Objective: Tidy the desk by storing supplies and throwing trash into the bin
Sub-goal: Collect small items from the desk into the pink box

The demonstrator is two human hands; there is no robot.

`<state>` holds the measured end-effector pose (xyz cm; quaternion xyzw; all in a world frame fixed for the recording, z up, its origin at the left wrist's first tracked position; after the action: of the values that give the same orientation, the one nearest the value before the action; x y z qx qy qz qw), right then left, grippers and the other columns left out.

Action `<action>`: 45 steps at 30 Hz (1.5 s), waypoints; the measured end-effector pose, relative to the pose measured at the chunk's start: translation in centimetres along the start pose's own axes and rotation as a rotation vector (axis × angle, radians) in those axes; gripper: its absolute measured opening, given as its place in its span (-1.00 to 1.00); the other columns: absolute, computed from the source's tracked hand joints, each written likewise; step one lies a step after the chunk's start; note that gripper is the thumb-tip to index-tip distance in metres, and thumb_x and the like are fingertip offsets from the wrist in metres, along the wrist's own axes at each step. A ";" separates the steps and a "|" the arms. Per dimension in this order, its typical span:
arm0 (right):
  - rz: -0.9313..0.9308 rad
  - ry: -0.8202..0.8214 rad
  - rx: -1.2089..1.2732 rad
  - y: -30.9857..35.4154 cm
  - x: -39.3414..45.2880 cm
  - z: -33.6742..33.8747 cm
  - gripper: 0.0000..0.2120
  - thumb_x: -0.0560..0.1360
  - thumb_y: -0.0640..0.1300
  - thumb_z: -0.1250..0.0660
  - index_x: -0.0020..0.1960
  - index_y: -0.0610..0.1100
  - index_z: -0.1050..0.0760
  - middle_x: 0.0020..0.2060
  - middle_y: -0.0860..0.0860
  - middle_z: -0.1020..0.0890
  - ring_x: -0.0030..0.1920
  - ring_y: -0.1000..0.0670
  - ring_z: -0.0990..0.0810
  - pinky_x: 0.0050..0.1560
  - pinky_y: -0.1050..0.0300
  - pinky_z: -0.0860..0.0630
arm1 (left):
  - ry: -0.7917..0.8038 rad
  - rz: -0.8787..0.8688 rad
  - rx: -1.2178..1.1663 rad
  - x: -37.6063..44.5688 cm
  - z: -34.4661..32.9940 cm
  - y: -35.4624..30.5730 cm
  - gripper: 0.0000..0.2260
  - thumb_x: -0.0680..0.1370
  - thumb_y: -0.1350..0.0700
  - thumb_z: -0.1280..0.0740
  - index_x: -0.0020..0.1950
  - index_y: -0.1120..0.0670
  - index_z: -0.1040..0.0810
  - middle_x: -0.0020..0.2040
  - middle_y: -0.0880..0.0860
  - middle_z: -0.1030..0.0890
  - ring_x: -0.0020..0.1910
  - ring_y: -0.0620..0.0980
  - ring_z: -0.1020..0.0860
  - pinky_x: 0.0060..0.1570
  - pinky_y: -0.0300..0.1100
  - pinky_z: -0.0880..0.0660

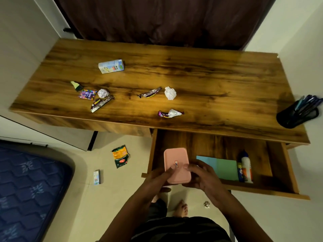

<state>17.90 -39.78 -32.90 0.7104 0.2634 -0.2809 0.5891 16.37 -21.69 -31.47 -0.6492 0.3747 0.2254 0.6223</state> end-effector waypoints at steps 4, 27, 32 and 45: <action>-0.003 -0.020 0.029 -0.6 2.8 -0.9 -0.52 0.32 -0.05 -0.59 0.20 -0.09 -0.60 0.07 -0.10 -0.73 0.12 -0.17 -0.69 0.20 -0.26 -0.59 | -0.093 -0.047 0.055 0.6 2.4 -1.5 -0.54 0.51 -0.20 -0.41 0.33 0.00 -0.61 0.08 0.00 -0.74 0.12 0.04 -0.68 0.06 -0.10 -0.62; -0.141 -0.084 -0.402 -5.1 13.6 -3.1 -0.62 0.43 -0.09 -0.54 0.20 0.00 -0.54 0.09 0.06 -0.62 0.17 -0.05 -0.59 0.03 0.12 -0.55 | -0.378 -0.099 -0.072 0.7 16.5 0.6 -0.66 0.57 -0.14 -0.34 0.25 0.00 -0.64 0.10 0.00 -0.75 0.09 0.03 -0.72 0.24 0.17 -0.55; -0.157 -0.140 -0.545 -5.5 13.7 -3.0 -0.45 0.34 0.14 -0.56 0.27 0.04 -0.54 0.17 0.07 -0.60 0.18 -0.01 -0.56 0.19 0.00 -0.56 | -0.340 -0.083 -0.031 2.0 15.4 -0.1 -0.72 0.60 -0.08 -0.32 0.23 -0.01 -0.65 0.09 0.00 -0.75 0.06 0.00 -0.73 0.22 0.16 -0.57; 0.039 -0.106 -0.617 -3.5 9.5 -3.3 -0.57 0.46 0.21 -0.44 0.22 -0.01 -0.61 0.09 0.12 -0.68 0.13 0.07 -0.63 0.19 0.09 -0.57 | -0.267 -0.041 0.087 3.1 12.6 -1.0 -0.82 0.65 -0.02 -0.32 0.17 -0.07 -0.67 0.05 -0.04 -0.75 0.04 -0.06 -0.72 0.16 0.08 -0.59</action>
<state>22.41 -35.53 -41.60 0.4874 0.2915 -0.2132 0.7950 21.24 -10.11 -34.69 -0.5933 0.2846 0.2807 0.6987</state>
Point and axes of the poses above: each hand's wrist, its own x-axis towards the middle knuckle, its own z-axis out of the back of the hand, y = z × x, the point moved 5 cm from there along x, towards the middle knuckle
